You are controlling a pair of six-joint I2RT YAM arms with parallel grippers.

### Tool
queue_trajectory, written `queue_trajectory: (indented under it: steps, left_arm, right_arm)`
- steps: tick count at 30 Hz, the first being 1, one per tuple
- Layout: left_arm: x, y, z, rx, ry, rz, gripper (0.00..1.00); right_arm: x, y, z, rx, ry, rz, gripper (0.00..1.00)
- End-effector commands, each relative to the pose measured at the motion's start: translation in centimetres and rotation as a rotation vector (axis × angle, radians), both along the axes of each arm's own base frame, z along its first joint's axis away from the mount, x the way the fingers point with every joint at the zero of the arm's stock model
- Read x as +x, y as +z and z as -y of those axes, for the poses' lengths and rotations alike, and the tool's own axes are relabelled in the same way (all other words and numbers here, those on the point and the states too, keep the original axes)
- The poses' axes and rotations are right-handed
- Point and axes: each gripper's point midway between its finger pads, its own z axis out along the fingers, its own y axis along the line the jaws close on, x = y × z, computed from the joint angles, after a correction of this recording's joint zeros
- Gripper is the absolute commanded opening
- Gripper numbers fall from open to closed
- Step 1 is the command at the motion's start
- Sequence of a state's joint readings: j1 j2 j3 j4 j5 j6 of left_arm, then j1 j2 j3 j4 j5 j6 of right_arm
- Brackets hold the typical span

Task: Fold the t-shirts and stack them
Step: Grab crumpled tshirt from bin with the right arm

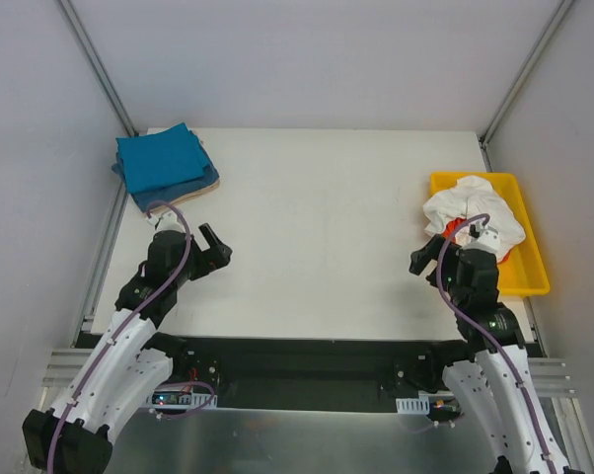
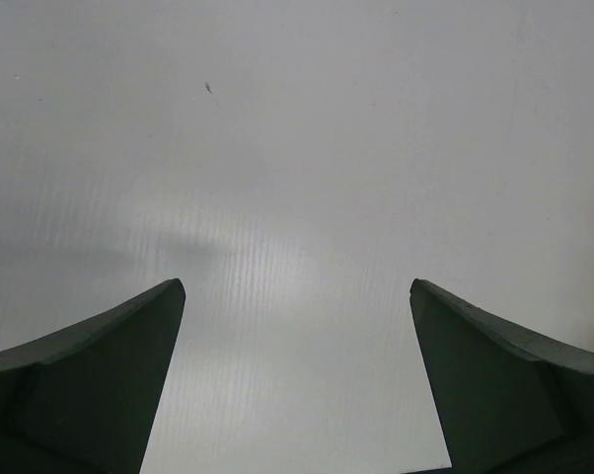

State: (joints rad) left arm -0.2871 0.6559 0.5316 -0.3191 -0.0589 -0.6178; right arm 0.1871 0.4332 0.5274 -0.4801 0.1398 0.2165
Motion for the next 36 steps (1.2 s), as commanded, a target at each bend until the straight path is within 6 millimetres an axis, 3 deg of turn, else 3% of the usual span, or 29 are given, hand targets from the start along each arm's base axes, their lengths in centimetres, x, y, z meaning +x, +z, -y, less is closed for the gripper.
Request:
queue_trajectory:
  steps: [1, 5, 7, 8, 9, 10, 12, 13, 15, 16, 17, 19, 24, 27, 28, 30, 31, 33, 34, 36]
  left_arm:
    - [0.3, 0.8, 0.4, -0.012, -0.015, 0.003, 0.99]
    - [0.3, 0.5, 0.4, -0.006, -0.020, -0.005, 0.99]
    - [0.3, 0.5, 0.5, -0.007, -0.023, -0.005, 0.99]
    - [0.3, 0.5, 0.5, -0.007, -0.025, -0.005, 0.99]
    - [0.3, 0.4, 0.6, -0.004, -0.028, -0.009, 0.99]
    - [0.3, 0.5, 0.6, -0.002, -0.031, -0.009, 0.99]
    - [0.3, 0.3, 0.5, 0.000, -0.028, -0.010, 0.99]
    - [0.3, 0.3, 0.5, 0.000, -0.025, -0.010, 0.99]
    - [0.3, 0.3, 0.4, 0.005, -0.026, -0.010, 0.99]
    - [0.3, 0.2, 0.4, 0.006, -0.027, -0.010, 0.99]
    - [0.3, 0.3, 0.4, 0.007, -0.026, -0.008, 0.99]
    - [0.3, 0.3, 0.4, 0.006, -0.025, -0.009, 0.99]
    - [0.3, 0.4, 0.5, 0.002, -0.026, -0.018, 0.99]
    - [0.3, 0.5, 0.5, -0.004, -0.025, -0.016, 0.99]
    - [0.4, 0.6, 0.4, -0.001, -0.020, -0.013, 0.99]
    - [0.3, 0.5, 0.3, 0.003, -0.015, -0.014, 0.99]
    - [0.4, 0.5, 0.3, 0.002, -0.012, -0.014, 0.99]
    - [0.4, 0.5, 0.3, -0.003, -0.008, -0.017, 0.99]
    - [0.3, 0.4, 0.4, -0.004, -0.011, -0.022, 0.99]
    - [0.3, 0.5, 0.5, -0.005, -0.017, -0.019, 0.99]
  right_arm:
    - [1.0, 3.5, 2.4, -0.067, -0.130, 0.016, 0.96]
    - [2.5, 4.5, 6.4, -0.173, -0.362, -0.071, 0.96]
    - [4.5, 5.2, 7.8, -0.173, -0.412, -0.133, 0.96]
    - [5.6, 5.3, 7.2, -0.127, -0.374, -0.152, 0.96]
    - [7.1, 3.8, 7.4, -0.115, -0.368, -0.231, 0.97]
    - [8.6, 5.0, 7.8, -0.077, -0.360, -0.219, 0.97]
    - [10.6, 4.2, 8.1, -0.062, -0.342, -0.283, 0.97]
    - [12.7, 3.5, 8.3, -0.053, -0.334, -0.329, 0.97]
    - [14.1, 2.7, 8.4, -0.063, -0.318, -0.384, 0.97]
    - [15.2, 0.5, 8.5, -0.068, -0.309, -0.453, 0.97]
    - [16.3, 1.2, 8.6, -0.070, -0.304, -0.448, 0.97]
    - [17.6, -0.8, 8.8, -0.073, -0.305, -0.517, 0.98]
    - [19.5, -2.7, 10.0, -0.095, -0.370, -0.559, 0.96]
    - [20.2, -3.8, 10.0, -0.097, -0.365, -0.573, 0.84]
    - [20.4, -3.9, 9.9, -0.089, -0.357, -0.572, 0.71]
    - [20.7, -4.0, 9.9, -0.087, -0.355, -0.562, 0.56]
    - [20.7, -3.9, 9.9, -0.087, -0.356, -0.557, 0.42]
    - [20.8, -3.2, 9.9, -0.091, -0.354, -0.536, 0.31]
    - [20.7, -2.7, 10.1, -0.101, -0.351, -0.523, 0.21]
    - [20.7, -1.7, 10.5, -0.114, -0.369, -0.487, 0.14]
